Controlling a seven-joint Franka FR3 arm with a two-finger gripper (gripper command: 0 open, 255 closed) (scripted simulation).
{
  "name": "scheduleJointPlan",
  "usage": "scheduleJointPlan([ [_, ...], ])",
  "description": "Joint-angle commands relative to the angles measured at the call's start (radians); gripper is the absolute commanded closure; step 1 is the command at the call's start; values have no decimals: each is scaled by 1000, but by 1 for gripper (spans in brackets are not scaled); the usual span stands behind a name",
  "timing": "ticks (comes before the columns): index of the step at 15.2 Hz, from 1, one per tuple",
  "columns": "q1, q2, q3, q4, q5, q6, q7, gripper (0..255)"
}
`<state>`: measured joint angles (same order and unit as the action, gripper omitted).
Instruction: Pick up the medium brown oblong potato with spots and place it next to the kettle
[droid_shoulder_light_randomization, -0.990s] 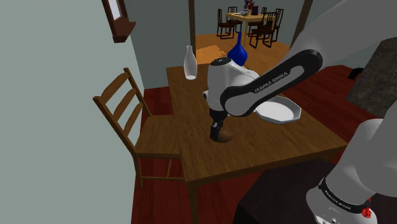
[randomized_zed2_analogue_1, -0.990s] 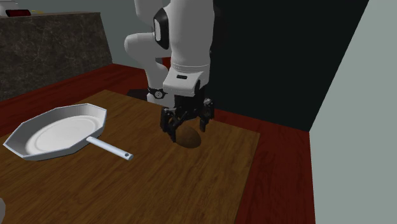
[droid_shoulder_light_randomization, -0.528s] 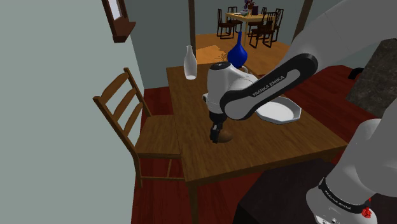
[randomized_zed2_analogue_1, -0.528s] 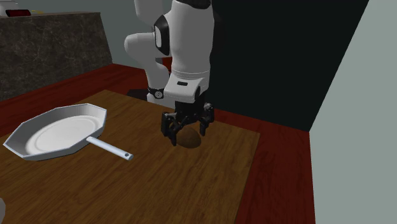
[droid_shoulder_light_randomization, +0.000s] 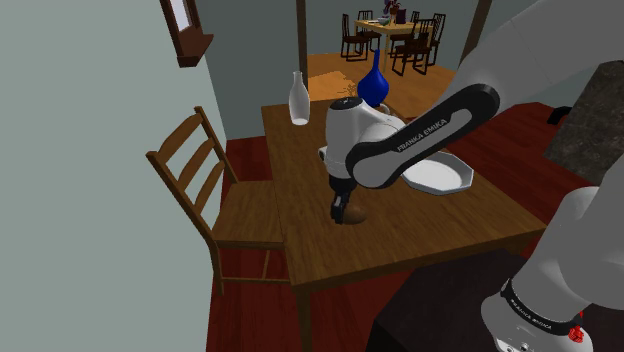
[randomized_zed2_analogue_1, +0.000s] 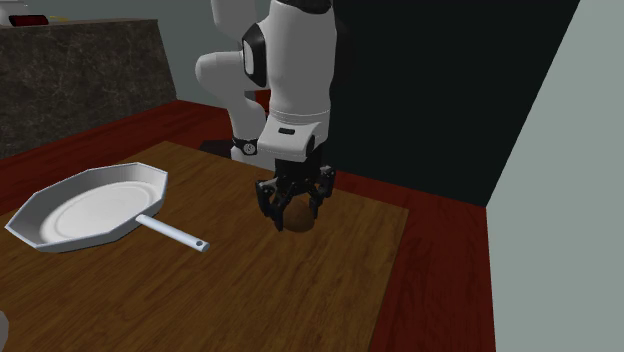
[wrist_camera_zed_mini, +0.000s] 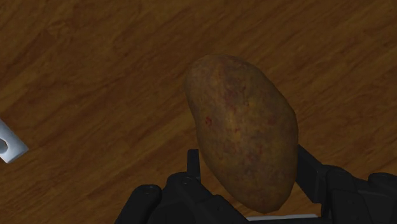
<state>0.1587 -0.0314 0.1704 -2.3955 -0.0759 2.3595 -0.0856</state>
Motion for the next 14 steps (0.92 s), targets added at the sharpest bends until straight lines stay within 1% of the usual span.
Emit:
scheduleJointPlan([
  [1,0,0,0,0,0,0,0,255],
  [4,0,0,0,0,0,0,0,255],
  [14,2,-85,-2,55,27,-139,-25,255],
])
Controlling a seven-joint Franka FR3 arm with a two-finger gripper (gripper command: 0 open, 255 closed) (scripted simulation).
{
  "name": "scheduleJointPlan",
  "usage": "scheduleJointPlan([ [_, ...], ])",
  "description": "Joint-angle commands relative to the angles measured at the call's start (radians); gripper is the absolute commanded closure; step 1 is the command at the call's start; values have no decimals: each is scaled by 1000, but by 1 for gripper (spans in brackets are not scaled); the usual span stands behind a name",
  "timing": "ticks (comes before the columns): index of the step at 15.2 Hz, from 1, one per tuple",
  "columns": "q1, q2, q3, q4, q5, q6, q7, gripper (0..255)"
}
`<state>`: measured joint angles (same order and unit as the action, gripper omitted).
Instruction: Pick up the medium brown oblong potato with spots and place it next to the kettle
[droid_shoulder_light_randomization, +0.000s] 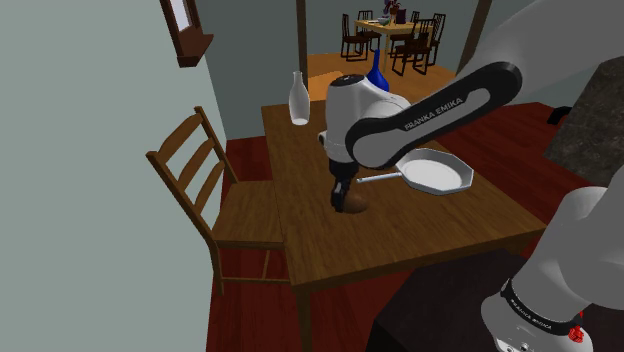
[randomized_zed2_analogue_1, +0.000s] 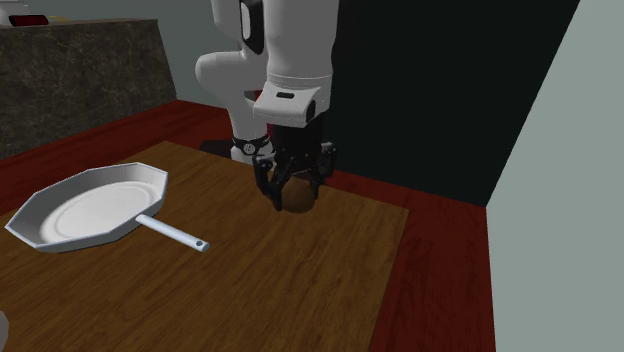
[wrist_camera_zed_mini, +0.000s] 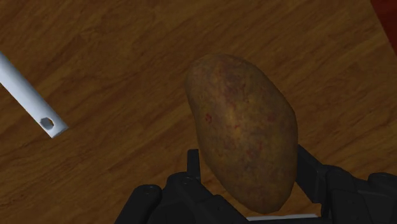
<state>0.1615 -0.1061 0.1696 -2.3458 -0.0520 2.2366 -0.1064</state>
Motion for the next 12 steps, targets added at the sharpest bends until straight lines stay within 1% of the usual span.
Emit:
scheduleJointPlan([
  [1,0,-17,-1,12,5,-29,-6,255],
  [12,1,-82,-6,100,20,-181,-24,255],
])
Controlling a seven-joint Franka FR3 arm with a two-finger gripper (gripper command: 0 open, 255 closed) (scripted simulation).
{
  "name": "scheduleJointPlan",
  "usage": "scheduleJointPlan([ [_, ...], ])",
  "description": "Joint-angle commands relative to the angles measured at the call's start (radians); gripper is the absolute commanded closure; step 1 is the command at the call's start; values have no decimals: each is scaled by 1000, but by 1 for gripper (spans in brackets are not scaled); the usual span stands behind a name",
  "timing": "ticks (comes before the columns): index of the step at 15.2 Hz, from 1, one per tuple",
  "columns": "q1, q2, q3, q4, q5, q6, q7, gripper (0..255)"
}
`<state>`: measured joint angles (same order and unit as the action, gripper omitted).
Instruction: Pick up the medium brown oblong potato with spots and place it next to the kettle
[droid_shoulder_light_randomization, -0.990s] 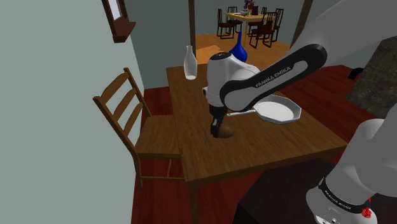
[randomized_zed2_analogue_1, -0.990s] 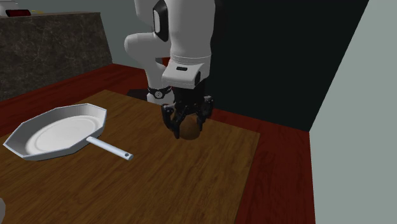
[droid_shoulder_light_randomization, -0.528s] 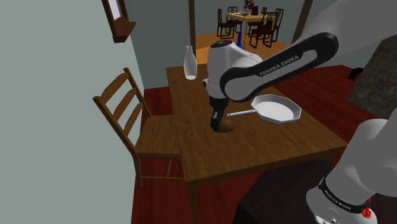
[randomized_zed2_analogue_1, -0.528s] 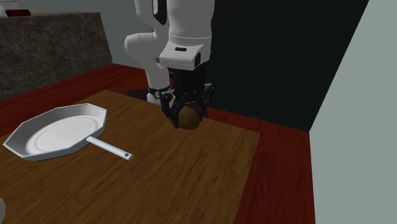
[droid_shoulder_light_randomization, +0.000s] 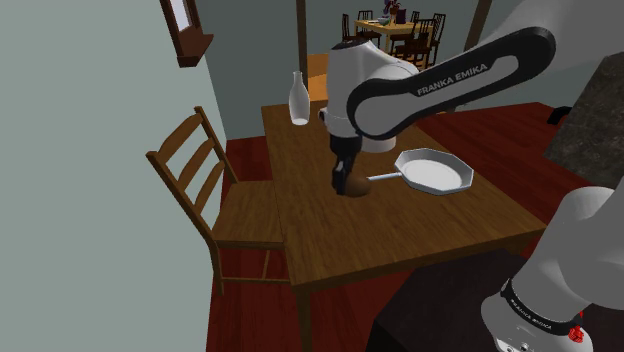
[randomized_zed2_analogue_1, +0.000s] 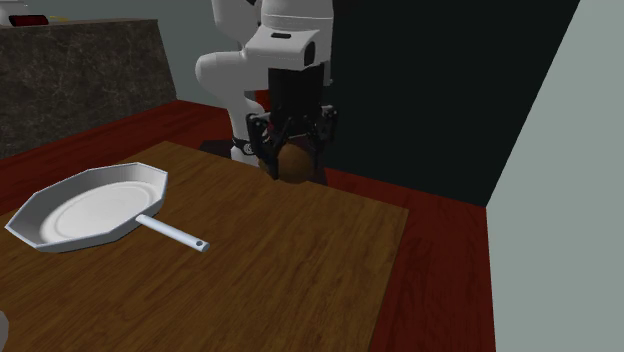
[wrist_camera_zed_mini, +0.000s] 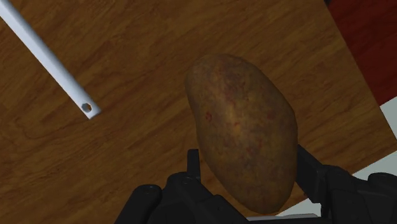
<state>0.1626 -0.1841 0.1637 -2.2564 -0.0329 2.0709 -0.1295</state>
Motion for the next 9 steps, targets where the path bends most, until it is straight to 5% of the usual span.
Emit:
scheduleJointPlan([
  [1,0,-8,0,20,2,-29,-2,255],
  [9,0,-36,-3,102,7,-137,-11,255],
])
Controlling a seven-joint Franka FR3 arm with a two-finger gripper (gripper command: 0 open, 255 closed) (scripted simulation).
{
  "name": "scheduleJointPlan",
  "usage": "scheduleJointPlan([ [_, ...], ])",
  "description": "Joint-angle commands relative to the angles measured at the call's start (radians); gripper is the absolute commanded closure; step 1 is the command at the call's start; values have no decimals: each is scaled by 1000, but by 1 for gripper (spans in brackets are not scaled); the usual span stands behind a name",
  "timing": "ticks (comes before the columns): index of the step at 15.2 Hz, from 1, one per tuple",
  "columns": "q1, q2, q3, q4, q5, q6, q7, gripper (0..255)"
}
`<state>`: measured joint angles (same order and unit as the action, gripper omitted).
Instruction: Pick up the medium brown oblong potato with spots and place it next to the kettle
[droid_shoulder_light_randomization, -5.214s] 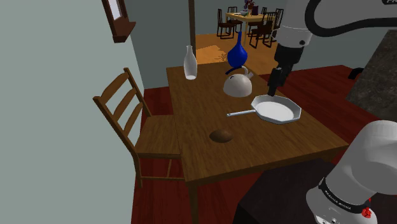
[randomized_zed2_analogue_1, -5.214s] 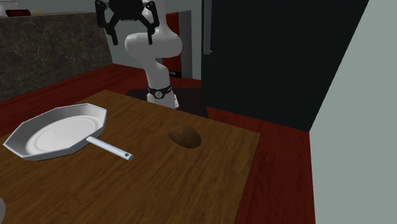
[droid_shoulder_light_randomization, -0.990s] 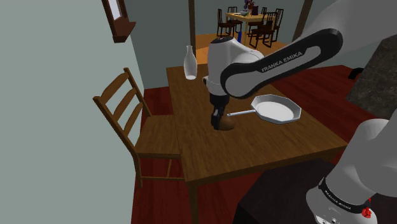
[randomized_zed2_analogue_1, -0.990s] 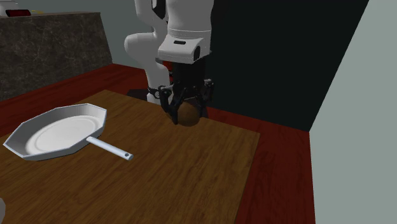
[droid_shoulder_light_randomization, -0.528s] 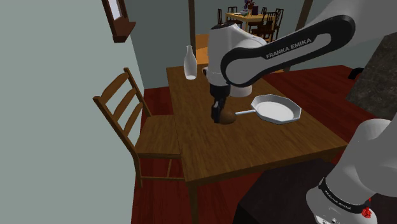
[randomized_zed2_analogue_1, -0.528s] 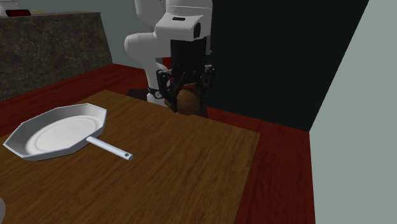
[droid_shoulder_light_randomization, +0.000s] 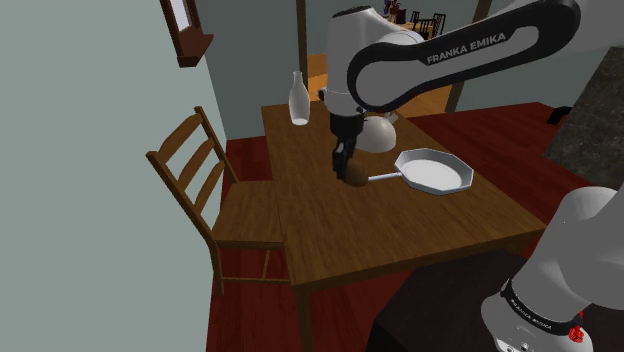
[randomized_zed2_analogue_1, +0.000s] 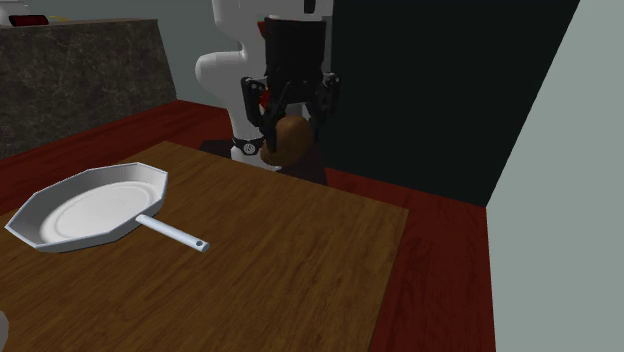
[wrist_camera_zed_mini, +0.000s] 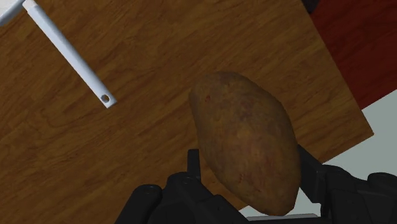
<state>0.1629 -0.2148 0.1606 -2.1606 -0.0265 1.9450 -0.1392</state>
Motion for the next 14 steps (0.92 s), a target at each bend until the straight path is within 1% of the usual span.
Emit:
scheduleJointPlan([
  [1,0,-8,-1,17,1,-25,-2,255],
  [14,-1,-19,-4,180,4,-200,-11,255],
])
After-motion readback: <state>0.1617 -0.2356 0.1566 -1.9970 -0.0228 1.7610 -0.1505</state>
